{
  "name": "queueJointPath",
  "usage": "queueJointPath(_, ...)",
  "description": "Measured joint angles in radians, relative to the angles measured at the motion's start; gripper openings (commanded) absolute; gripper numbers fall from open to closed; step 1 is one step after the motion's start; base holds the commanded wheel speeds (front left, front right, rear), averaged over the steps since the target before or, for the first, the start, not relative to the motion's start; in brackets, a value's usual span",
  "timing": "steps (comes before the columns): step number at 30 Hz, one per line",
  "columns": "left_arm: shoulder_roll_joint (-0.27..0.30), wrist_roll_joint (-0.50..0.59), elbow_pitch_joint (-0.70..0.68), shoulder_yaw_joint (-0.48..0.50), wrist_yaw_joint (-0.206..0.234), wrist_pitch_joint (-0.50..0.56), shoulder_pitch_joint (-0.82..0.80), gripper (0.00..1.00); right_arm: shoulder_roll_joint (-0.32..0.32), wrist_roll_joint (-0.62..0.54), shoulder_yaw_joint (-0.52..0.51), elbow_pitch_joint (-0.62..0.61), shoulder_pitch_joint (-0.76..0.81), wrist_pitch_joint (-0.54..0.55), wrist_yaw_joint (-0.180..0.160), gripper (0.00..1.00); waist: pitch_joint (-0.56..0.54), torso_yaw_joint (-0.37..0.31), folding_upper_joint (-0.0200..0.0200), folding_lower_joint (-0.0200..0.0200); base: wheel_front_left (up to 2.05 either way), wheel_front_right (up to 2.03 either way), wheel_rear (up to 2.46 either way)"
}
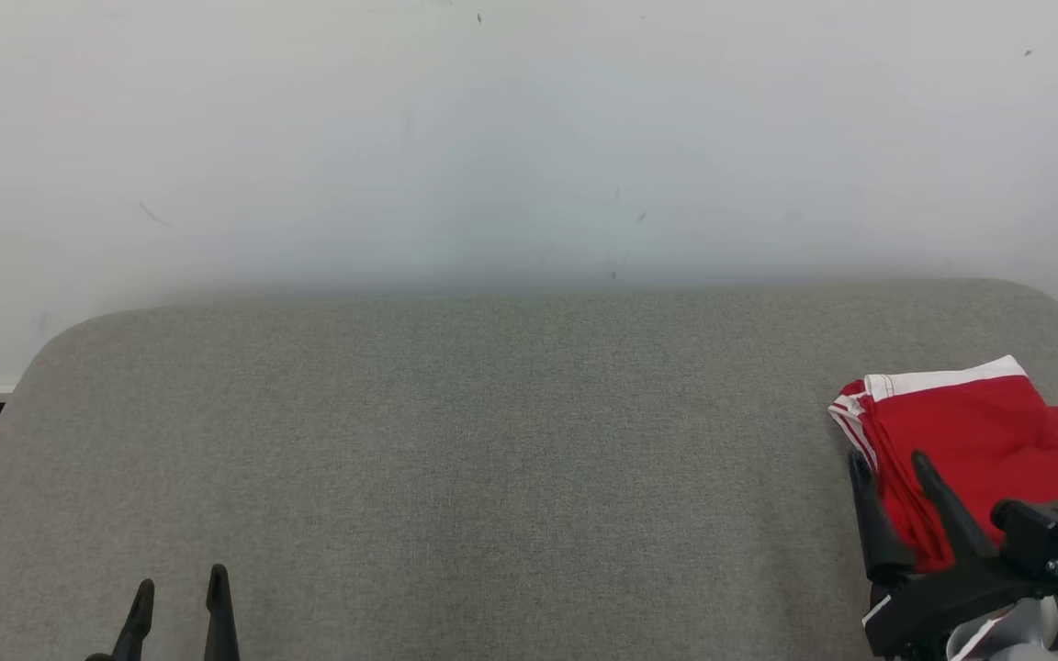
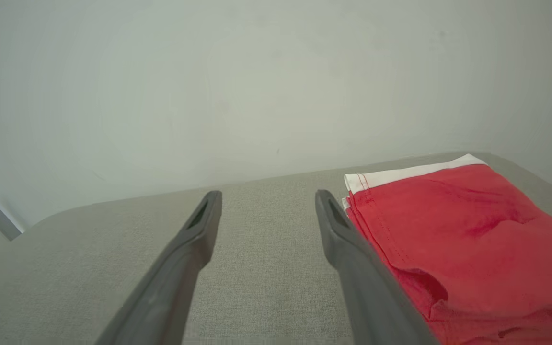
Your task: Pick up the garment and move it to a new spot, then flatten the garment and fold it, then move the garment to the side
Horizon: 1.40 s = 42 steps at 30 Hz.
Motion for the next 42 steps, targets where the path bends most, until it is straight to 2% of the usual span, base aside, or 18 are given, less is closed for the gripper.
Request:
queueJointPath(22, -0.006, -0.006, 0.000, 0.004, 0.005, 0.003, 0.000, 1.00, 0.008, 0.008, 0.005, -0.006, 0.004, -0.009, 0.009, 1.00, 0.006, 0.012, 0.0000, 0.0001, 0.00, 0.00, 0.00)
queueJointPath(23, -0.006, -0.006, 0.000, 0.004, 0.007, 0.005, 0.000, 0.00, 0.008, 0.008, 0.005, -0.007, 0.004, -0.009, 0.009, 0.00, 0.006, 0.013, 0.0000, 0.0002, 0.00, 0.00, 0.00)
queueJointPath(28, -0.026, -0.007, 0.051, 0.000, 0.007, 0.008, 0.022, 0.00, 0.029, 0.008, 0.018, 0.043, 0.049, -0.002, 0.009, 0.00, 0.006, 0.013, 0.0000, 0.0001, 0.00, 0.00, 0.00)
queueJointPath(34, -0.031, -0.035, 0.061, 0.009, -0.002, 0.021, 0.026, 0.00, 0.037, 0.038, 0.003, 0.047, 0.062, 0.007, 0.009, 0.00, 0.009, 0.012, 0.0001, 0.0001, 0.00, 0.00, 0.00)
queueJointPath(42, -0.035, -0.132, 0.071, 0.027, -0.020, 0.043, 0.012, 0.00, 0.048, 0.114, -0.017, 0.049, 0.059, 0.033, 0.018, 0.00, 0.018, 0.011, 0.0001, 0.0002, 0.00, 0.00, 0.00)
